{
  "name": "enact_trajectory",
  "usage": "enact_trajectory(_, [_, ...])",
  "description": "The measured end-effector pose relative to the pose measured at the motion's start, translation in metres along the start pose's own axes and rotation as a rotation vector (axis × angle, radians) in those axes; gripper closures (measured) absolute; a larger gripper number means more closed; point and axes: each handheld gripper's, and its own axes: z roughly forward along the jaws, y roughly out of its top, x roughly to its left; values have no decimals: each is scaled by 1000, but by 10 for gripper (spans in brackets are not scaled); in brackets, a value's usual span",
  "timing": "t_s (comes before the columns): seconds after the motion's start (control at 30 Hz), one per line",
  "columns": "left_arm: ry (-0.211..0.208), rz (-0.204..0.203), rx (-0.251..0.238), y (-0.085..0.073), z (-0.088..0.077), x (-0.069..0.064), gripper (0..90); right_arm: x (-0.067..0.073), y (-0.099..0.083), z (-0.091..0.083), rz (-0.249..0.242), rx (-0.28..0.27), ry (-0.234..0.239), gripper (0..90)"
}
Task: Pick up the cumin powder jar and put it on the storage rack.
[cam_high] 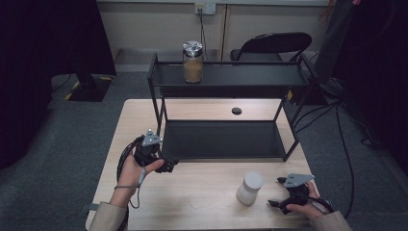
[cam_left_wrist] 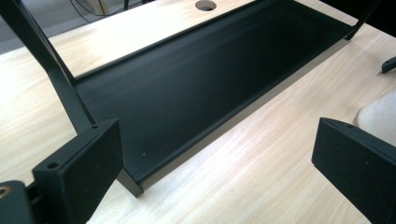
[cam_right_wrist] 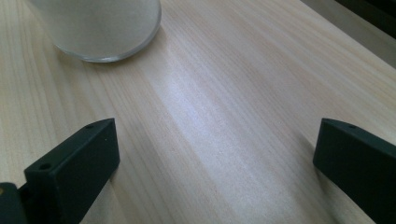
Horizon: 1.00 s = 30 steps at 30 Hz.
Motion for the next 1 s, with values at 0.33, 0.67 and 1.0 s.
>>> enact_trajectory(0.33, [-3,-8,17,-23,3,0,16,0,0,0,0,0,0,0])
enact_trajectory(0.67, [4,-9,26,-47,6,3,16,0,0,0,0,0,0,0])
enact_trajectory(1.0, [12,-21,42,-71,10,7,21,0,0,0,0,0,0,0])
